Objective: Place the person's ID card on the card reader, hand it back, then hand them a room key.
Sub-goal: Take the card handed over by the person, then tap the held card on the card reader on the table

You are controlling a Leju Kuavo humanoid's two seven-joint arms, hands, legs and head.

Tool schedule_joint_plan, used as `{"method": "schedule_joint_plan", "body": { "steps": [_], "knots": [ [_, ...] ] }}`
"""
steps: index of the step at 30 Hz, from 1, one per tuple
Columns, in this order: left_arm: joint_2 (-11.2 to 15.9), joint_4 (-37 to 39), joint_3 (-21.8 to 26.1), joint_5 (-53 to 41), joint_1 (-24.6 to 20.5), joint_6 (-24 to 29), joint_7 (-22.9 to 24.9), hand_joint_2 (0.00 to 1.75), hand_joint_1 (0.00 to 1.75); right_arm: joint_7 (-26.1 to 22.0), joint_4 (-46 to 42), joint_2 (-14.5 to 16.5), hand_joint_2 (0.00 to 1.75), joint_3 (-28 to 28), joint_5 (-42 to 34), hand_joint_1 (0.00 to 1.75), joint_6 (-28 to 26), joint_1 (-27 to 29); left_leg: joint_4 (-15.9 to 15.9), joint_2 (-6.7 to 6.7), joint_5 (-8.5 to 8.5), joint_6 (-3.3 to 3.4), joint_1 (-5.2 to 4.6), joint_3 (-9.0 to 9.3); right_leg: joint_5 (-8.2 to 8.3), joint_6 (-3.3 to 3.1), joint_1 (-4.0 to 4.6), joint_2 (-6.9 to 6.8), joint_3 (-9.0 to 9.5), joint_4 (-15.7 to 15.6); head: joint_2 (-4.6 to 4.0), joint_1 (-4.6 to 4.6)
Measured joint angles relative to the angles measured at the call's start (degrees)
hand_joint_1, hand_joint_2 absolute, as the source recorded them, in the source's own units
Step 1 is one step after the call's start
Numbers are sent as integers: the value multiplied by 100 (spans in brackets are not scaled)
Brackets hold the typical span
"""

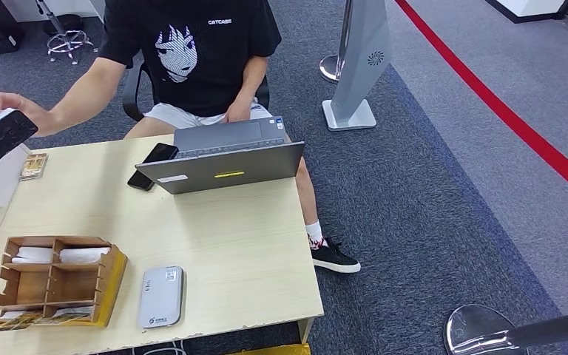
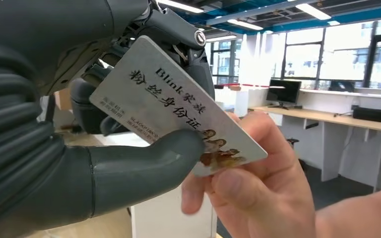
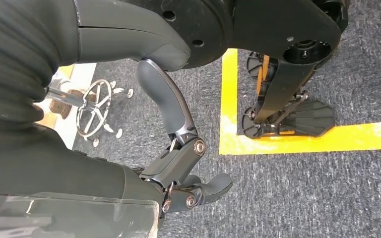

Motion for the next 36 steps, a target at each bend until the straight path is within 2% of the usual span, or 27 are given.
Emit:
{"method": "schedule_joint_plan", "body": {
  "steps": [5, 8, 13, 19, 23, 27, 36],
  "knots": [
    [36, -74, -5, -149, 74, 489, -57, 175, 175, -2, 0, 0, 175, 5, 34, 0, -2, 3, 0, -2, 0, 0, 0, -1, 0, 0, 0, -1, 1, 0, 0, -1],
    [33, -415, -5, -246, 317, 948, -157, 175, 175, -22, 0, 0, 175, 7, 19, 0, -7, 18, 0, -3, 0, 0, -2, -1, 0, 0, -2, -1, 2, -1, 0, 0],
    [-125, -1514, -3, -439, 1193, 1645, -362, 175, 175, -109, 5, 2, 175, 7, -43, 0, -32, 95, 0, -2, -3, 0, -9, -1, -2, 2, -6, -1, 2, -4, 0, 0],
    [-628, -2713, -4, -315, 2442, 2181, -746, 175, 175, -170, 9, 14, 175, 5, -68, 0, -99, 171, 0, 6, -8, 6, -11, -2, -2, 3, -7, 3, 0, -9, 0, -1],
    [-984, -3109, -66, -168, 3070, 2245, -835, 175, 175, -183, 9, 21, 175, -2, -82, 0, -107, 196, 0, 6, -9, 7, -11, -2, -3, 4, -7, 2, 0, -9, 0, -1],
    [-1266, -3222, -237, 71, 3503, 2179, -837, 175, 175, -186, 9, 23, 175, -16, -92, 0, -114, 205, -1, 5, -8, 7, -10, -2, -2, 4, -7, 0, 0, -9, 0, 0],
    [-1555, -3065, -435, 295, 3887, 1893, -738, 175, 175, -201, 9, 24, 175, -21, -95, 0, -113, 208, -1, 4, -8, 7, -9, -3, -2, 4, -6, 0, 0, -9, 0, -1]
  ]
}}
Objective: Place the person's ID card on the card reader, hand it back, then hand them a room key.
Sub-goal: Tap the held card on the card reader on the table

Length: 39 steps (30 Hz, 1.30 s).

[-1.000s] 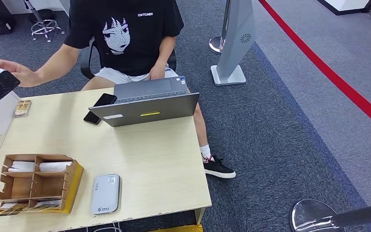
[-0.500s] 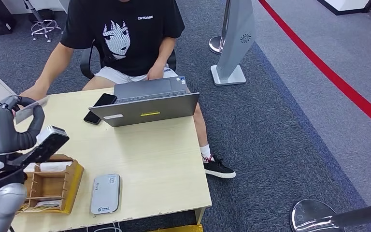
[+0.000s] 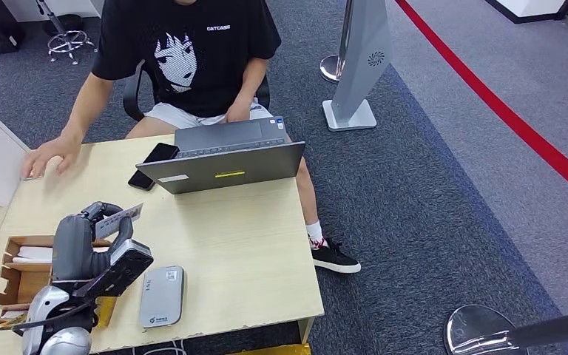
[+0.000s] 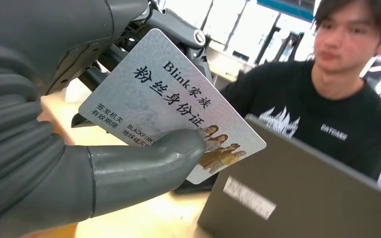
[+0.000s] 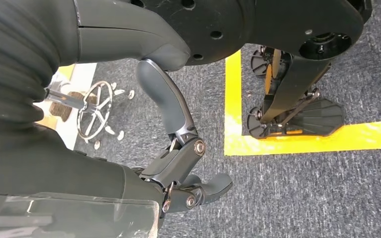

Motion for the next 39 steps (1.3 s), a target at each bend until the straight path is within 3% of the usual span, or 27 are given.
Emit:
{"method": "schedule_joint_plan", "body": {
  "steps": [18, 39],
  "knots": [
    [-172, 573, -366, -48, 150, -450, 179, 175, 175, -4, 5, 0, 175, -2, 0, 0, 10, -1, 0, -1, 0, 0, 0, -2, 0, 0, 0, -2, 0, 0, 0, -1],
    [-126, 836, -522, -97, 432, -619, 391, 175, 175, -20, 9, 2, 175, -2, -27, 0, 19, 2, -1, -3, 0, 0, 0, -4, 0, 0, 0, -5, 0, 0, 0, -1]
  ]
}}
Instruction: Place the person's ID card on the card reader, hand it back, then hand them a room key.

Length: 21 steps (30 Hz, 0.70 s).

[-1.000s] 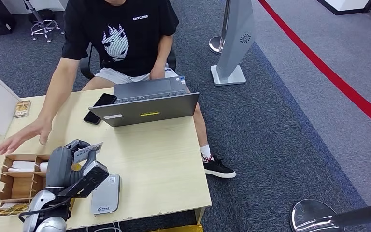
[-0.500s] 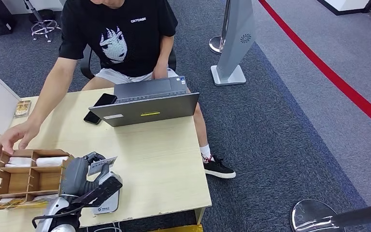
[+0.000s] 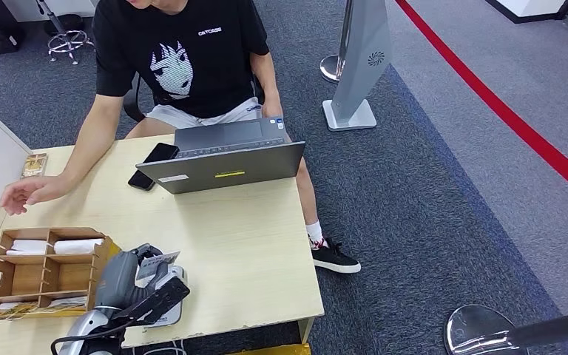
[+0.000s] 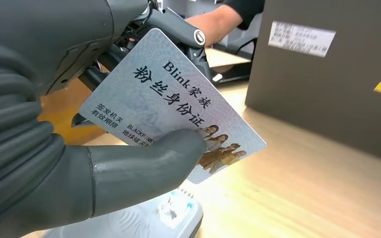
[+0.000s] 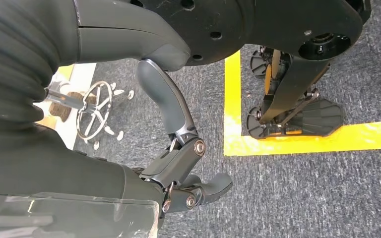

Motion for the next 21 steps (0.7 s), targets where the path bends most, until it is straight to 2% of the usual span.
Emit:
{"method": "schedule_joint_plan", "body": {
  "steps": [10, 21],
  "knots": [
    [7, 127, -2, 27, 307, -113, 115, 175, 175, 0, 16, 1, 175, 0, -36, 0, 2, 13, 0, 0, 0, 0, 0, -1, -1, 2, 0, -1, -1, 0, 0, 1],
    [-11, 354, -56, 5, 313, -173, 132, 175, 175, 0, 25, 1, 175, 0, -34, 0, -3, 14, 0, -5, 0, 1, 0, 0, -1, 2, 0, -6, 3, 0, 0, 0]
  ]
}}
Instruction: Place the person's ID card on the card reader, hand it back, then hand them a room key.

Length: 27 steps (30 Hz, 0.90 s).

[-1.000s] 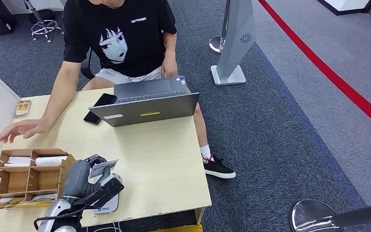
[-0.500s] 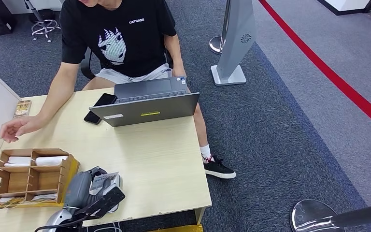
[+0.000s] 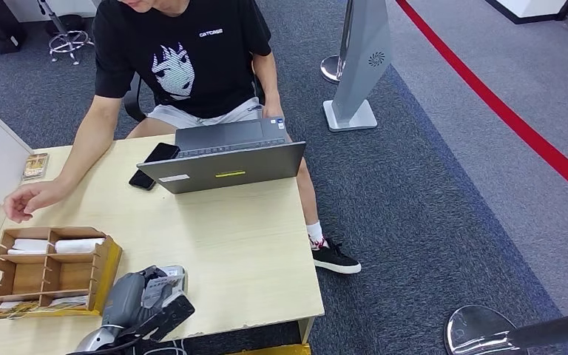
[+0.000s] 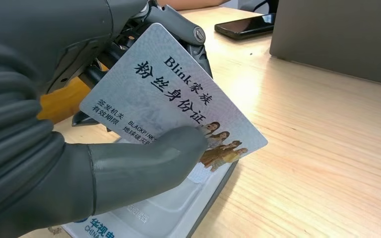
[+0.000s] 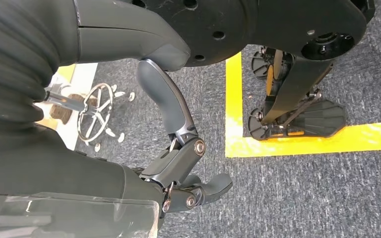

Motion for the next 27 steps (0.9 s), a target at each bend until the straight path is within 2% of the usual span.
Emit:
{"method": "schedule_joint_plan", "body": {
  "steps": [4, 12, 21, 27],
  "knots": [
    [-3, 15, -3, -17, -5, 159, -38, 175, 175, 0, 5, 0, 175, 0, -1, 0, -6, 2, 0, 0, 0, 0, 0, 1, 0, 0, 0, 1, 0, 0, 0, 0],
    [32, -181, 123, -187, -167, 851, -279, 175, 175, -22, 15, 0, 175, 0, -4, 0, -3, 7, 0, -2, 1, -1, 1, 0, 0, 0, 1, 0, -2, 0, 0, 1],
    [288, -486, 677, -479, -946, 1074, -296, 175, 175, -65, 19, 0, 175, 2, 30, 0, 8, 6, 0, -3, 6, -2, 3, 0, 2, -2, 2, 0, -1, 3, 0, 0],
    [549, -378, 1075, -430, -1623, 925, -132, 175, 175, -67, 19, 2, 175, 34, 111, 0, 41, -1, 0, -4, 7, -4, 4, 0, 2, -2, 3, 1, -1, 5, 0, 0]
  ]
}}
